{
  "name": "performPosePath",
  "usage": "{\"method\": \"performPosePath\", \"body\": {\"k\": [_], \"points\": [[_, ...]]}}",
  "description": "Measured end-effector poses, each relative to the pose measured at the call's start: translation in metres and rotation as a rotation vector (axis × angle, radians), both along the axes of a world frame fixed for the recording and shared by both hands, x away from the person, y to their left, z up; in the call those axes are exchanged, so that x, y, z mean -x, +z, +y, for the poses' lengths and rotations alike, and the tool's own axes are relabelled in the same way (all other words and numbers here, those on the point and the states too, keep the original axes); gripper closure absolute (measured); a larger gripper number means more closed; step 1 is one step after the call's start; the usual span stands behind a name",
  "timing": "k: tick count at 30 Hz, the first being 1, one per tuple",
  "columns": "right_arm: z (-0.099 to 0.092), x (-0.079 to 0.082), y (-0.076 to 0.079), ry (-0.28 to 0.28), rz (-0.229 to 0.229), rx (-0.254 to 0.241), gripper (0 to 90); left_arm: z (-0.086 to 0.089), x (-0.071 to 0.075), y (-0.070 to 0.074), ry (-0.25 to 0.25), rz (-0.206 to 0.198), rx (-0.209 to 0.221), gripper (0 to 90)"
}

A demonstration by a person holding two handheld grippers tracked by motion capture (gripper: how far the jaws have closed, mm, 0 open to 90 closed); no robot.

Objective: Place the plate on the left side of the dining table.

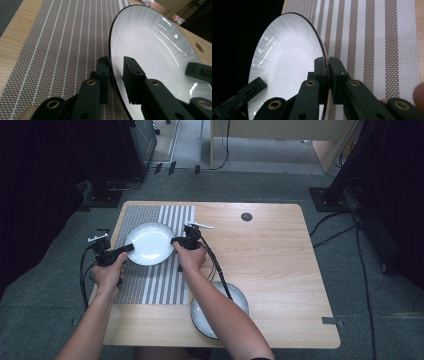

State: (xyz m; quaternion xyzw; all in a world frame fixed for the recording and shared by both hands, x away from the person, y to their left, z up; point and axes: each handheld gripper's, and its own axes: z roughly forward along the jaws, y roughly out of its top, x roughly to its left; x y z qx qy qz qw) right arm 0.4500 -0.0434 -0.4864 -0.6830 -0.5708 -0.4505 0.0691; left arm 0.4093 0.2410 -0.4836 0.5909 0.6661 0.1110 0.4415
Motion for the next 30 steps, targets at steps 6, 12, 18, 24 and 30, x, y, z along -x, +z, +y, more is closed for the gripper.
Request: {"method": "performPosePath", "body": {"k": [6,12,18,24,30], "points": [[0.006,-0.011,-0.013,0.006,0.002,0.01,86.1,0.003,-0.011,-0.01,0.034,0.036,0.01,76.7],[0.01,-0.016,-0.02,0.011,-0.008,0.038,86.1,0.003,-0.017,-0.019,0.055,0.064,0.024,76.8],[0.01,-0.022,-0.022,0.009,-0.013,0.049,86.1,0.001,-0.023,-0.019,0.063,0.076,0.018,77.1],[0.01,-0.025,-0.023,0.009,-0.024,0.052,86.0,0.001,-0.027,-0.02,0.054,0.078,0.006,76.7],[0.01,-0.026,-0.026,0.007,-0.027,0.055,85.4,0.0,-0.027,-0.022,0.045,0.087,-0.005,75.9]]}}
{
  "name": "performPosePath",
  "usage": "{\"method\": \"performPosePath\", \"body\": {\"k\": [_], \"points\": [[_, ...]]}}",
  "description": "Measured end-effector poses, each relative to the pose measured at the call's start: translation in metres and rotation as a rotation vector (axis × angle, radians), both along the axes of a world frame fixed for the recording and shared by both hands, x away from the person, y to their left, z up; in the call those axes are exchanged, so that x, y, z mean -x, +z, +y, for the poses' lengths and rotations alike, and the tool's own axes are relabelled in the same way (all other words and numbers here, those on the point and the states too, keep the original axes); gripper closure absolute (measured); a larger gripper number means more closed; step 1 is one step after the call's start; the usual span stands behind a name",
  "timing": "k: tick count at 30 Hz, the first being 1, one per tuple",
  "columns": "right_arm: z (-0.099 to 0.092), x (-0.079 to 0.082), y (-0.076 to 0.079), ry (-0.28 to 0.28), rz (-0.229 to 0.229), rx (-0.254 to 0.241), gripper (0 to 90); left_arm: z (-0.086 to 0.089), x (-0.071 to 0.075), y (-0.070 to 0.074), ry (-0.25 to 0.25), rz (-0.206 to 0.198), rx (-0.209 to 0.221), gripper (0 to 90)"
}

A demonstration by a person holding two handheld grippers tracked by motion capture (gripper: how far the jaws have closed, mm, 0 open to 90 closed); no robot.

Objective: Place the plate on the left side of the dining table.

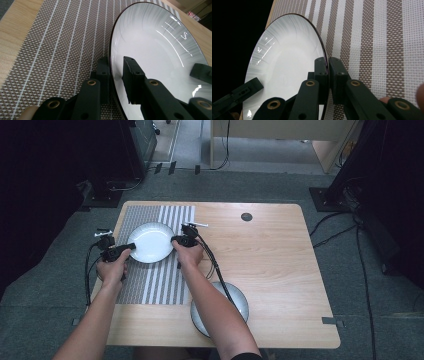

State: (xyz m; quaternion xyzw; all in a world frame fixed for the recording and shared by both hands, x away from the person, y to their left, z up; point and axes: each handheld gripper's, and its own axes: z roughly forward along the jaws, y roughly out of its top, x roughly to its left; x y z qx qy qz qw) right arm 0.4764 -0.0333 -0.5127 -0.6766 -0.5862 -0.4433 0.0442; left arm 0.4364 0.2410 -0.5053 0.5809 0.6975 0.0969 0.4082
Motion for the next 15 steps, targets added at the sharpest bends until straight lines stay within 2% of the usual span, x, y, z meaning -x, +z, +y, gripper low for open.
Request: {"method": "performPosePath", "body": {"k": [4,8,10,13,15], "points": [[0.001,0.0,-0.001,0.002,-0.003,0.006,78.5,-0.003,-0.001,-0.002,-0.031,0.009,-0.029,73.1],[0.001,-0.001,0.0,-0.005,-0.008,-0.006,68.4,0.001,-0.002,-0.001,-0.035,0.025,-0.008,73.9],[0.0,-0.001,0.003,-0.015,-0.015,0.019,64.1,0.002,-0.001,0.004,-0.047,0.004,-0.045,73.4],[-0.004,-0.001,0.009,-0.02,-0.043,0.038,58.2,0.005,0.003,0.009,-0.054,-0.019,-0.042,65.8],[-0.007,-0.001,0.012,-0.017,-0.064,0.086,56.5,0.006,0.005,0.012,-0.059,-0.025,-0.041,58.5]]}}
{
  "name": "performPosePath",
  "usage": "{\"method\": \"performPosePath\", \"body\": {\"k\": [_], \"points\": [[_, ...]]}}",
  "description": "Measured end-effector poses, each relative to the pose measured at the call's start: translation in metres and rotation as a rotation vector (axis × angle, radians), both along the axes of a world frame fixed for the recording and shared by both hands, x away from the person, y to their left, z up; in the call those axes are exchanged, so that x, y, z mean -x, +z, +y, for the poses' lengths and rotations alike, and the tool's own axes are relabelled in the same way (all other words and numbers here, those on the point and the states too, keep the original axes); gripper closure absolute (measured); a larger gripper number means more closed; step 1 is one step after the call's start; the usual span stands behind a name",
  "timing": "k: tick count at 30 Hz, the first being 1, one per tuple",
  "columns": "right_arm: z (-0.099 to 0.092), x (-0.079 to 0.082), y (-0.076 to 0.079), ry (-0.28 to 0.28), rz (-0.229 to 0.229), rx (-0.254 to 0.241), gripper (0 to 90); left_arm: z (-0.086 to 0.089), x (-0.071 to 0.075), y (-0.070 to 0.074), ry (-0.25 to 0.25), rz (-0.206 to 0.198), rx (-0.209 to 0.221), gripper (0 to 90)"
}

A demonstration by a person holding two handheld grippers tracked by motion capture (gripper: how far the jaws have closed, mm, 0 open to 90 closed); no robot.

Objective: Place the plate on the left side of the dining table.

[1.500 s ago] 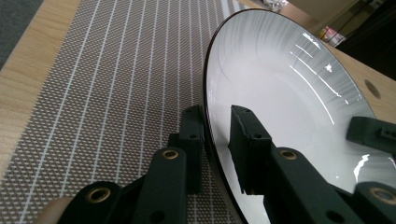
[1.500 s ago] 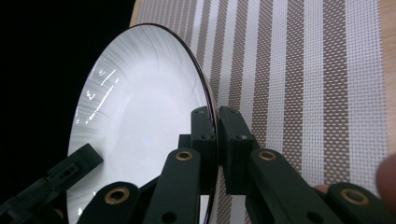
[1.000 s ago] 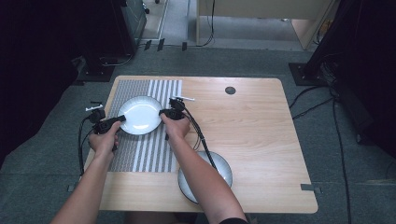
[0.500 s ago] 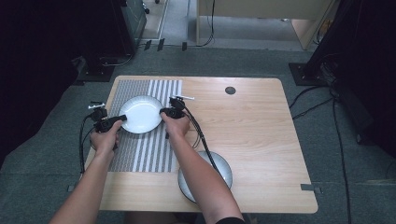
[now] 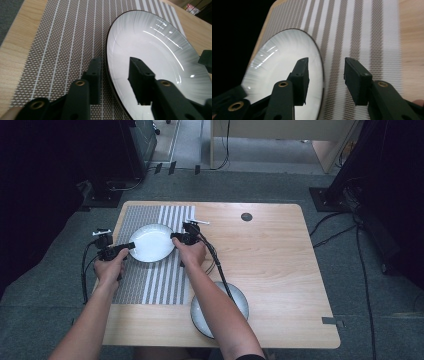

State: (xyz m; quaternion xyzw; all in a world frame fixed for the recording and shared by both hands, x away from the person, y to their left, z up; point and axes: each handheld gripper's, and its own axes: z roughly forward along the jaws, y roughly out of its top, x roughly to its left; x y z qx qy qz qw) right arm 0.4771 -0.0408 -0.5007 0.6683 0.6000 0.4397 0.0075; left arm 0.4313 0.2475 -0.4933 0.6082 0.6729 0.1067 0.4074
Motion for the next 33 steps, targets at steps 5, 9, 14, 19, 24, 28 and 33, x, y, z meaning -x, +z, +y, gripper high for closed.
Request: {"method": "performPosePath", "body": {"k": [5,9,14,19,24,28,33], "points": [[-0.006,0.006,0.007,0.026,-0.056,0.083,55.1,0.004,0.011,0.007,0.008,-0.015,0.011,37.4],[-0.014,0.011,0.012,0.087,-0.132,0.091,57.0,0.002,0.022,0.007,0.0,-0.021,0.002,23.9],[-0.021,0.018,0.019,0.119,-0.175,0.128,49.9,0.003,0.037,0.006,0.011,-0.045,-0.005,15.6],[-0.028,0.025,0.025,0.124,-0.134,0.22,32.8,0.001,0.058,0.002,0.014,-0.063,-0.022,14.3],[-0.042,0.032,0.031,0.12,-0.114,0.205,26.3,0.0,0.078,0.002,0.028,-0.089,-0.029,14.0],[-0.053,0.04,0.032,0.133,-0.151,0.186,26.6,-0.001,0.091,0.003,0.029,-0.105,-0.081,13.8],[-0.064,0.05,0.035,0.14,-0.189,0.199,25.4,-0.005,0.11,0.004,0.017,-0.131,-0.127,13.7]]}}
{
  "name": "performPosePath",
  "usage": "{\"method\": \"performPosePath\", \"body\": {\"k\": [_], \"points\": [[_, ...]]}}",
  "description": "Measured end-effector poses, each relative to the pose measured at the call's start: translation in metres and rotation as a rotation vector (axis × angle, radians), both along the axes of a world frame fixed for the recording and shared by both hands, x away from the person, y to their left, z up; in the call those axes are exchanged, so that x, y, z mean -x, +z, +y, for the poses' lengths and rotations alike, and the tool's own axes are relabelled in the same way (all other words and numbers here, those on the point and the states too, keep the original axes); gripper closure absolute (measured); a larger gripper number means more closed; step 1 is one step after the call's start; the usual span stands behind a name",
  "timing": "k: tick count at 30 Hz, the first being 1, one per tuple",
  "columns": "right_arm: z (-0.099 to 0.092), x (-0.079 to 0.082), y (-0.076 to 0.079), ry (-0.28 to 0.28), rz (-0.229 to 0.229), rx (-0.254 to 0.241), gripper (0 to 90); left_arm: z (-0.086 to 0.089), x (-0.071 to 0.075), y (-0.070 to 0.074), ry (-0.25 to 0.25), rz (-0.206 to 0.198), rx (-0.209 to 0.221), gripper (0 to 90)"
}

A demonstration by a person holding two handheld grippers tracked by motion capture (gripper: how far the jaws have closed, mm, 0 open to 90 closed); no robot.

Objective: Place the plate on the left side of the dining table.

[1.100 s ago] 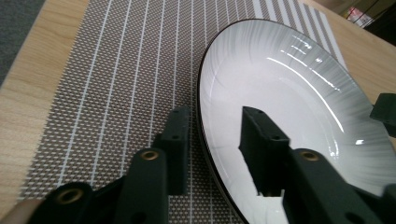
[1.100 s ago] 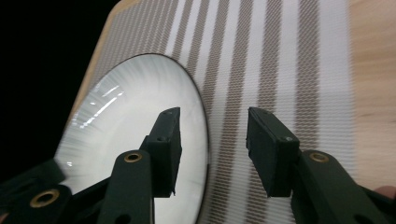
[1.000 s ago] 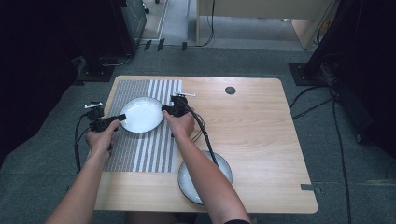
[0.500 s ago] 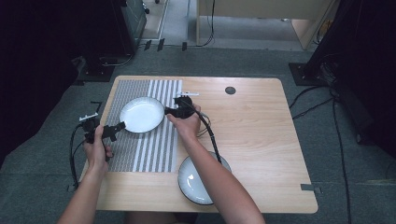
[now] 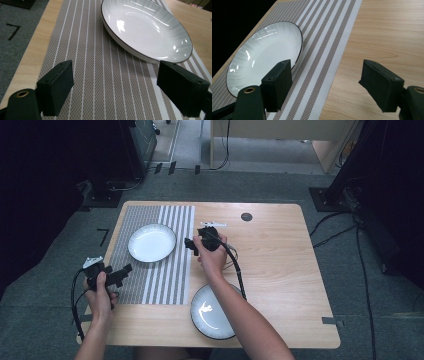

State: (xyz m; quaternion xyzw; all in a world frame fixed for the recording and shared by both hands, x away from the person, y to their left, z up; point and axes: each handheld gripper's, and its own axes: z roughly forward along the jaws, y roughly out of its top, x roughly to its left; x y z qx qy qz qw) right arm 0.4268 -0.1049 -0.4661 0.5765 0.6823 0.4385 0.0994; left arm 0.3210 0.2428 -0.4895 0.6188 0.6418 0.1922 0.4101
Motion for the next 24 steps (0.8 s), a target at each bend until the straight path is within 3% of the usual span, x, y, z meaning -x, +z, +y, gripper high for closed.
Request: {"method": "performPosePath", "body": {"k": [8,24], "points": [[-0.024,0.013,0.005,-0.004,-0.006,-0.032,24.2,0.002,0.026,-0.005,0.007,-0.01,-0.033,13.8],[-0.064,0.039,0.006,-0.005,-0.051,-0.018,21.4,0.004,0.067,-0.017,-0.015,0.004,-0.107,13.8]]}}
